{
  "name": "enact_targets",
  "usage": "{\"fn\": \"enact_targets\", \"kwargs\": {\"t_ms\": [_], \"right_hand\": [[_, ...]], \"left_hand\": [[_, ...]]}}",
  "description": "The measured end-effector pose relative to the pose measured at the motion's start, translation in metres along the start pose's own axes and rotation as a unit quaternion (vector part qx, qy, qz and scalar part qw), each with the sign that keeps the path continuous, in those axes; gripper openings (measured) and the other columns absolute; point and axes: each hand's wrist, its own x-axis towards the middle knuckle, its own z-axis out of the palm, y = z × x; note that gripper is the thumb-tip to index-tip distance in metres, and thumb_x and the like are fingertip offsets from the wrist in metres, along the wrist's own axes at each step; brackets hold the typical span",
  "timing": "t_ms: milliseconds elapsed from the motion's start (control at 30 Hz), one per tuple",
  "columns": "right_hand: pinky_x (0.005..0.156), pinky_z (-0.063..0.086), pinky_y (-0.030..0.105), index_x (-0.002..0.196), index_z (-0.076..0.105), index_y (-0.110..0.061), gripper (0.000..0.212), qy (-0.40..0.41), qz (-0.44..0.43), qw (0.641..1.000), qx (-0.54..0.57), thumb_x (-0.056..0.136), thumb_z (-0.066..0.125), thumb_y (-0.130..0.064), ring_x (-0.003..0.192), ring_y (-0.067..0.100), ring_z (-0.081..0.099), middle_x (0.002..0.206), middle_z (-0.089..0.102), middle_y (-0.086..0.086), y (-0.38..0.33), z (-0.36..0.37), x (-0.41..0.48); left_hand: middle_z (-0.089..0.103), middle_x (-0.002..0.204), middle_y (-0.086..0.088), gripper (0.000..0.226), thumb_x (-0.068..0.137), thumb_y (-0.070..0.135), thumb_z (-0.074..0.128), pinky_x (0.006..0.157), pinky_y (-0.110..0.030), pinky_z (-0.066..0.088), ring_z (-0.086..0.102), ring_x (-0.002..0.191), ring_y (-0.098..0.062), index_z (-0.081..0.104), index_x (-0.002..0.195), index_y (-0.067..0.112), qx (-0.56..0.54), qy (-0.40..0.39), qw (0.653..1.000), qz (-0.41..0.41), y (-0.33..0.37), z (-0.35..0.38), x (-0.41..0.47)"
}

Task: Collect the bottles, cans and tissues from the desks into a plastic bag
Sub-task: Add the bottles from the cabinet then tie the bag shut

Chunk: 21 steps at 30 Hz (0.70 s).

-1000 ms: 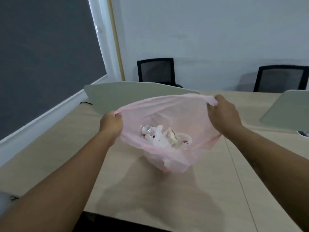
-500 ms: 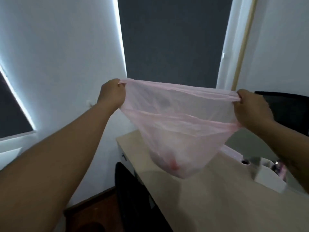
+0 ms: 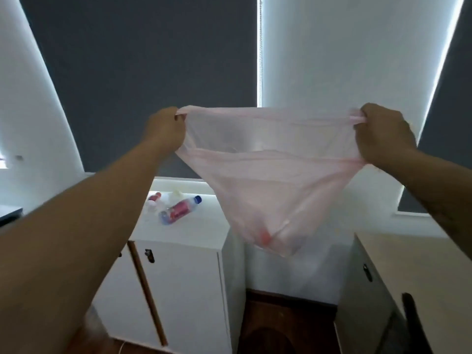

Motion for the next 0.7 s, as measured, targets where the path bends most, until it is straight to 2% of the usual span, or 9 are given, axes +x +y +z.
{"fn": "enact_targets", "kwargs": {"t_ms": [133, 200, 267, 367, 500, 600, 700], "right_hand": [[0.072, 0.041, 0.036, 0.086, 0.053, -0.014, 0.015, -0.028, -0.033, 0.998, 0.053, 0.092, 0.039, -0.012, 0.083, 0.037, 0.056, 0.095, 0.061, 0.018, -0.096, 0.104, 0.013], [0.071, 0.039, 0.034, 0.087, 0.053, -0.012, 0.015, -0.062, -0.050, 0.994, 0.080, 0.096, 0.040, -0.013, 0.077, 0.032, 0.051, 0.089, 0.057, 0.014, -0.144, 0.151, 0.017], [0.076, 0.043, 0.036, 0.096, 0.057, -0.010, 0.015, -0.104, -0.061, 0.986, 0.113, 0.098, 0.043, -0.017, 0.077, 0.027, 0.050, 0.089, 0.054, 0.007, -0.189, 0.198, 0.022], [0.084, 0.048, 0.040, 0.103, 0.060, -0.006, 0.023, -0.143, -0.094, 0.971, 0.167, 0.100, 0.043, -0.021, 0.083, 0.029, 0.056, 0.093, 0.058, 0.010, -0.249, 0.266, 0.031], [0.070, 0.043, 0.036, 0.089, 0.058, -0.006, 0.021, -0.173, -0.124, 0.954, 0.213, 0.095, 0.040, -0.013, 0.080, 0.035, 0.054, 0.093, 0.062, 0.016, -0.331, 0.356, 0.044], [0.074, 0.047, 0.039, 0.097, 0.062, -0.006, 0.022, -0.197, -0.116, 0.934, 0.274, 0.094, 0.042, -0.014, 0.089, 0.038, 0.059, 0.099, 0.065, 0.015, -0.394, 0.423, 0.053], [0.073, 0.048, 0.037, 0.096, 0.061, -0.010, 0.020, -0.214, -0.084, 0.902, 0.366, 0.095, 0.041, -0.010, 0.087, 0.031, 0.059, 0.099, 0.064, 0.013, -0.451, 0.488, 0.067]], "left_hand": [[0.063, 0.119, -0.024, 0.039, 0.103, 0.022, 0.034, 0.088, -0.042, 0.045, 0.058, 0.107, -0.042, 0.064, 0.117, 0.001, 0.062, 0.002, 0.998, -0.030, -0.111, -0.031, 0.040], [0.062, 0.122, -0.025, 0.041, 0.104, 0.023, 0.034, 0.093, -0.045, 0.045, 0.057, 0.110, -0.044, 0.063, 0.122, 0.001, 0.085, 0.002, 0.995, -0.053, -0.157, -0.048, 0.059], [0.062, 0.123, -0.026, 0.041, 0.103, 0.023, 0.036, 0.095, -0.046, 0.044, 0.055, 0.112, -0.045, 0.063, 0.124, 0.001, 0.099, 0.012, 0.992, -0.074, -0.199, -0.064, 0.080], [0.061, 0.119, -0.028, 0.038, 0.101, 0.022, 0.038, 0.094, -0.045, 0.045, 0.055, 0.111, -0.045, 0.064, 0.114, -0.002, 0.122, 0.028, 0.987, -0.096, -0.262, -0.084, 0.109], [0.063, 0.116, -0.023, 0.036, 0.098, 0.024, 0.040, 0.096, -0.044, 0.046, 0.057, 0.109, -0.042, 0.067, 0.106, 0.002, 0.127, 0.064, 0.979, -0.143, -0.344, -0.102, 0.142], [0.064, 0.115, -0.021, 0.035, 0.098, 0.022, 0.038, 0.093, -0.043, 0.046, 0.058, 0.108, -0.042, 0.069, 0.104, 0.006, 0.144, 0.092, 0.970, -0.172, -0.394, -0.107, 0.161], [0.064, 0.118, -0.020, 0.035, 0.099, 0.019, 0.037, 0.093, -0.037, 0.044, 0.057, 0.110, -0.039, 0.068, 0.108, 0.007, 0.169, 0.128, 0.959, -0.189, -0.438, -0.101, 0.175]]}}
